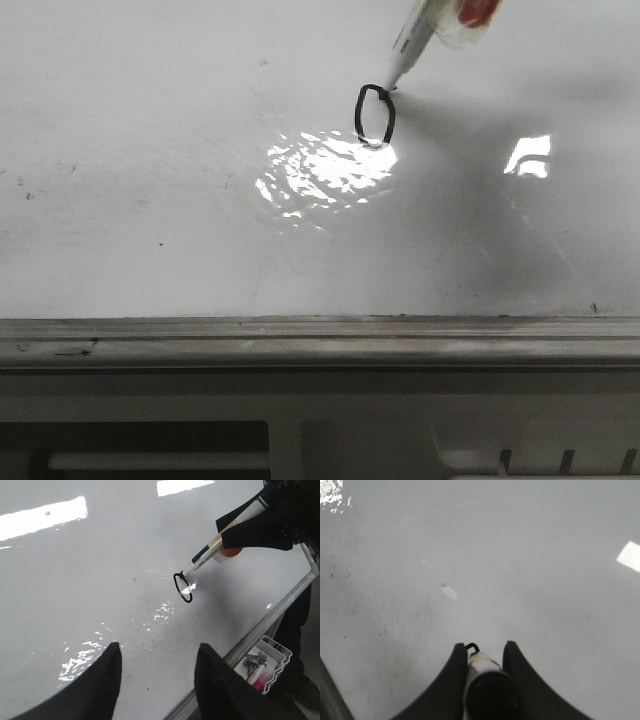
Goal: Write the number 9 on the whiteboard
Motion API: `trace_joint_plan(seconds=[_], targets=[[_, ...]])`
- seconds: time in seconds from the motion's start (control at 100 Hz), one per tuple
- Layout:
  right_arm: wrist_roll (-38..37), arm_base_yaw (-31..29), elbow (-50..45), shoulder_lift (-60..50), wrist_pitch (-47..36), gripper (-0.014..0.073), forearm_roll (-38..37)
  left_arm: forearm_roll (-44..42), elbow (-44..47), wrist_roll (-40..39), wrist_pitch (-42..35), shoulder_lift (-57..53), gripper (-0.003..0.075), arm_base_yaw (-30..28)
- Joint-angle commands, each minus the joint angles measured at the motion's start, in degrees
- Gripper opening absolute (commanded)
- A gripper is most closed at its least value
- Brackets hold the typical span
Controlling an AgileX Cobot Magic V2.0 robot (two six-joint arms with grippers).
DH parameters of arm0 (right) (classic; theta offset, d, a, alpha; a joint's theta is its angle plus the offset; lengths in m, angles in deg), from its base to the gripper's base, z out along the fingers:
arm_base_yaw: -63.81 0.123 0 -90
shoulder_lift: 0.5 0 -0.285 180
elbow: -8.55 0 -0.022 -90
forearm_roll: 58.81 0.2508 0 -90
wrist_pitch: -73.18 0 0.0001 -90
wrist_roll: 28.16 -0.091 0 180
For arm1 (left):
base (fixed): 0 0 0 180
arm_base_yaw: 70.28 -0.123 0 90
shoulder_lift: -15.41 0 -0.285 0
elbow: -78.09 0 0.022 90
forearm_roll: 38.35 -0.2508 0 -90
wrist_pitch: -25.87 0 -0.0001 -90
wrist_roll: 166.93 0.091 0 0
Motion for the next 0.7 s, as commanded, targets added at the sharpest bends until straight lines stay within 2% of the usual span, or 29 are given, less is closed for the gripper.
trace_joint_plan(seconds=[0.0, 0.19, 0.36, 0.69], targets=[[0.63, -0.47, 0.65, 0.03, 3.13, -0.0045, -1.14, 2.77, -1.47, -0.34, -1.85, 0.08, 0.0303, -0.15], [0.63, 2.37, -4.37, 0.03, 4.99, -0.0045, 2.97, 2.77, -1.47, -0.34, -1.85, 0.08, 0.0303, -0.15], [0.63, 5.30, -10.52, 0.03, 0.32, -0.0045, 5.25, 2.77, -1.47, -0.34, -1.85, 0.08, 0.0303, -0.15], [0.63, 5.42, -10.19, -0.37, -2.05, -0.0045, 5.57, 2.77, -1.47, -0.34, -1.85, 0.08, 0.0303, -0.15]])
